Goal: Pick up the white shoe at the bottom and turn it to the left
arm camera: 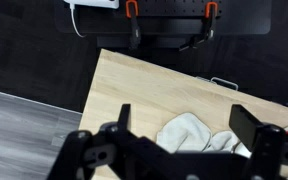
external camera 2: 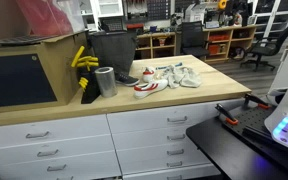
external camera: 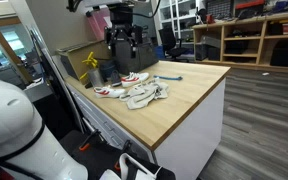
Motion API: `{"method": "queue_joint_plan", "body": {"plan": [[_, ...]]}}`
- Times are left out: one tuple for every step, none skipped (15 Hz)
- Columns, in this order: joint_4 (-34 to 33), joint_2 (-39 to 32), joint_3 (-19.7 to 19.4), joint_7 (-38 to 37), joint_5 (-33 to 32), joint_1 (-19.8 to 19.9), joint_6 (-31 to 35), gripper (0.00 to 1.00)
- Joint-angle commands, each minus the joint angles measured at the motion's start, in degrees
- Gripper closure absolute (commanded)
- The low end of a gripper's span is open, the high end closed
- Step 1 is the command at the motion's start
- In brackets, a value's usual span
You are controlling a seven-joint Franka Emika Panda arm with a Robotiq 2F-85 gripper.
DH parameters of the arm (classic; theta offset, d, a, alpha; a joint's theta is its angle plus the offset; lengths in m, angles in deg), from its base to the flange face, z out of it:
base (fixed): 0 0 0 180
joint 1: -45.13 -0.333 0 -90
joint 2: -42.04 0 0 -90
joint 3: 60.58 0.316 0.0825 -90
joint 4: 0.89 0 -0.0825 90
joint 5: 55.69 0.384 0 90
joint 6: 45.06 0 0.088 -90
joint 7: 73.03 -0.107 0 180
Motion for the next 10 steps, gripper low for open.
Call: {"method": "queue_joint_plan", "body": {"plan": [[-0.1,-0.1,0.8,0.3,0.3,0.9,-0.1,0.0],[-0.1,-0.1,0.8,0.3,0.3,0.9,-0.1,0.0],[-0.1,-0.1,0.8,0.3,0.3,0.9,-0.1,0.0],[-0.1,-0.1,0.8,0.3,0.3,0.9,-0.1,0.0],[-0.1,-0.1,0.8,0.3,0.3,0.9,-0.1,0.0],[-0.1,-0.1,0.8,0.3,0.3,0.9,-0.1,0.0],[-0.1,0.0,0.7,0.8,0.7,0.7,-0.1,0.0],[-0.1,0.1,0.9,0.2,1.2,0.7,0.3,0.0],[-0.2,0.1,1.1,-0.1,1.8,0.5,0.5,0.0],[-0.5,0.0,1.3,-0.5,2.6,0.3,0.6,0.0]]}}
